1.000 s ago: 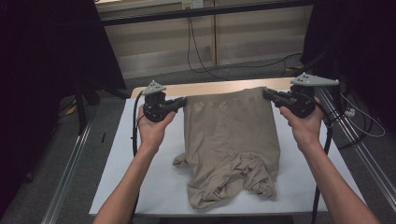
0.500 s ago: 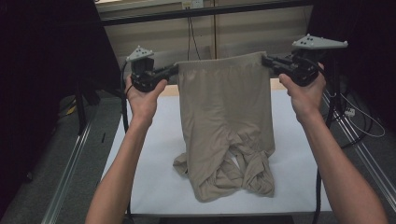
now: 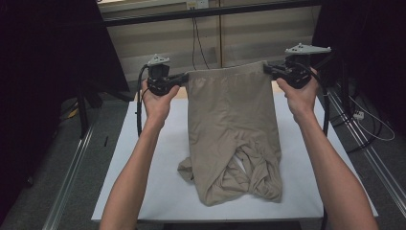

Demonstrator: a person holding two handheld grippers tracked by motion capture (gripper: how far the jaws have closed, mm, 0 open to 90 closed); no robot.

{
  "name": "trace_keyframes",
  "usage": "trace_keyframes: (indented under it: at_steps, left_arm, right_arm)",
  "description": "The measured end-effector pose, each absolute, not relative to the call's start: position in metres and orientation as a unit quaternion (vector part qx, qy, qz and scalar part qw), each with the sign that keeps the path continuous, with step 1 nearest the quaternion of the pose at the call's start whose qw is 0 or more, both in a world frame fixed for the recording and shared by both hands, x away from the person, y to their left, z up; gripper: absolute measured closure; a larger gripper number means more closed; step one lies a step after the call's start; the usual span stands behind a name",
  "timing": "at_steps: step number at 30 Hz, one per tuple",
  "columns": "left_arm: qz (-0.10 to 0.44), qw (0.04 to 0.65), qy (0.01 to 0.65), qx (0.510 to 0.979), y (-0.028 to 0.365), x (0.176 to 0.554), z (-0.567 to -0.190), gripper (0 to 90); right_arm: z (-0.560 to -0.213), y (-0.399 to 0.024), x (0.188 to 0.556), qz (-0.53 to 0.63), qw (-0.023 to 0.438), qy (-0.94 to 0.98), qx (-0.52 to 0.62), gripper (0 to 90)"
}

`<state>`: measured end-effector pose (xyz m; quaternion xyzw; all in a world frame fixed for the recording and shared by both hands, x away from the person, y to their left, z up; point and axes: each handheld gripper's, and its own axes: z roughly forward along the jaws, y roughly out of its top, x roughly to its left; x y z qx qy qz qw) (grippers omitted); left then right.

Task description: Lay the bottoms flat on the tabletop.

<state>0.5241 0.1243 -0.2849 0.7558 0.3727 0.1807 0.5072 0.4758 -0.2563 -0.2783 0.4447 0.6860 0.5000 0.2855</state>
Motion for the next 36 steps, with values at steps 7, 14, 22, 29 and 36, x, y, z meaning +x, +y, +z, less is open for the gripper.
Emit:
trace_keyframes:
  at_steps: [7,14,22,29,36]
  left_arm:
    - [0.153,0.488,0.391,0.765,0.125,0.536,-0.319,84.9]
    - [0.132,0.475,0.394,0.776,0.120,0.540,-0.349,84.8]
    - [0.158,0.447,0.449,0.758,0.110,0.556,-0.373,72.3]
    - [0.163,0.428,0.450,0.767,0.112,0.548,-0.377,34.9]
    - [0.155,0.436,0.414,0.783,0.116,0.507,-0.384,27.0]
  right_arm:
    - [-0.317,-0.256,0.491,0.488,0.261,0.695,0.459,85.9]
    - [-0.354,-0.263,0.492,0.481,0.242,0.700,0.470,85.5]
    - [-0.374,-0.258,0.509,0.435,0.278,0.702,0.490,71.0]
    - [-0.380,-0.265,0.506,0.419,0.268,0.698,0.515,49.1]
    - [-0.380,-0.261,0.468,0.442,0.252,0.706,0.493,45.9]
